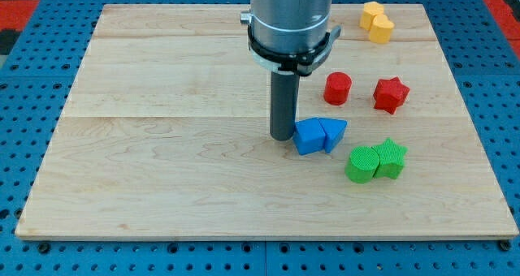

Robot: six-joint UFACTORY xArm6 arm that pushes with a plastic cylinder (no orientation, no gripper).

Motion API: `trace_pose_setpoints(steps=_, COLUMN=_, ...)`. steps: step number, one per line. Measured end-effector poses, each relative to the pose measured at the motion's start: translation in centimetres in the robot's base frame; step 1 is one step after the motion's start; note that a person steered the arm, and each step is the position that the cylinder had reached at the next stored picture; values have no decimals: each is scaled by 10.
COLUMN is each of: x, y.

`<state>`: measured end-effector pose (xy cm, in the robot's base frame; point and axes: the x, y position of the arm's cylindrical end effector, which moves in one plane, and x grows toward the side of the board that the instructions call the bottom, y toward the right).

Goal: Push the blue blocks into the green blocks

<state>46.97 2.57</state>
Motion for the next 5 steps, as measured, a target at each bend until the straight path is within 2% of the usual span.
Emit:
trace_pose_setpoints(steps=1, x=-2, y=34)
trace_pose_setpoints(steps=3, x=-16, y=45)
trace_pose_setpoints(steps=5, x=1, y=104)
